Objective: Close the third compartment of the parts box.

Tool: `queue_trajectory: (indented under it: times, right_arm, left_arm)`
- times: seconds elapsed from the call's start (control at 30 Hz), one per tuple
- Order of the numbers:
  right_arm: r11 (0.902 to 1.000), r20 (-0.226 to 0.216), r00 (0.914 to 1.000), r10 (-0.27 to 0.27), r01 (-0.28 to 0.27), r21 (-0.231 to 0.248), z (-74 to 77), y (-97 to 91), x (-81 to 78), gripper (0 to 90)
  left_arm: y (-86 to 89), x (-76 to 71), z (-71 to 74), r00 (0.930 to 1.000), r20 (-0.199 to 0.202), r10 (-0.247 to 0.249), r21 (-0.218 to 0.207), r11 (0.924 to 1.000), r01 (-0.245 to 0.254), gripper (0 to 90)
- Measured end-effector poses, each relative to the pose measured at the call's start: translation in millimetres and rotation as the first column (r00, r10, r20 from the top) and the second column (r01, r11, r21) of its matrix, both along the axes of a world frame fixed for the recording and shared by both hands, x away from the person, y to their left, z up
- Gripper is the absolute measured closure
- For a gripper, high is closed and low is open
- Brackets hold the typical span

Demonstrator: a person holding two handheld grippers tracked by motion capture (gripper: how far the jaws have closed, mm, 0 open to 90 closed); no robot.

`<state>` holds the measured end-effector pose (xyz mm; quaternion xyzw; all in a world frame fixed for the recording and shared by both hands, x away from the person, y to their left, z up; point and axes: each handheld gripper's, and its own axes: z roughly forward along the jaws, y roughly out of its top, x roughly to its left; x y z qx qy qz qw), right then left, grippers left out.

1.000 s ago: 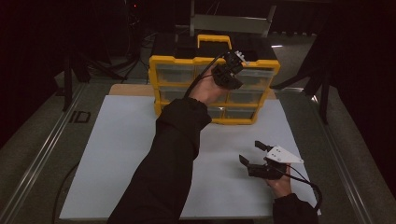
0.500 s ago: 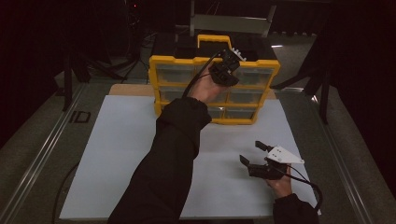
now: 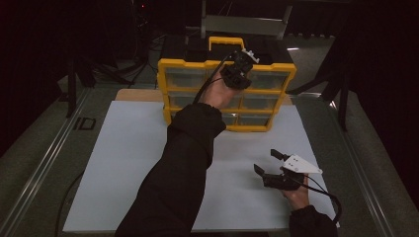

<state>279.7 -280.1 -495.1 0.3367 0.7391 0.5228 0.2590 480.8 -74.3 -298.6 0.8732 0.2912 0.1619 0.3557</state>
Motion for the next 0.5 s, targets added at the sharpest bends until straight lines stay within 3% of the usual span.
queue_trajectory:
  times: [0.23, 0.5]
  right_arm:
    - [1.0, 0.0, 1.0, 0.0, 0.0, 0.0, -0.1, 0.0, -0.1, 15.0]
    - [1.0, 0.002, 1.0, 0.0, 0.0, -0.002, -0.1, 0.5, -0.3, 15.0]
  left_arm:
    - [1.3, -2.7, -2.5, 0.9998, -0.003, -0.019, 0.009, 0.9998, 0.019, 88.9]
    - [6.2, -10.4, -4.2, 0.9953, -0.016, -0.095, 0.016, 0.9953, 0.096, 79.5]
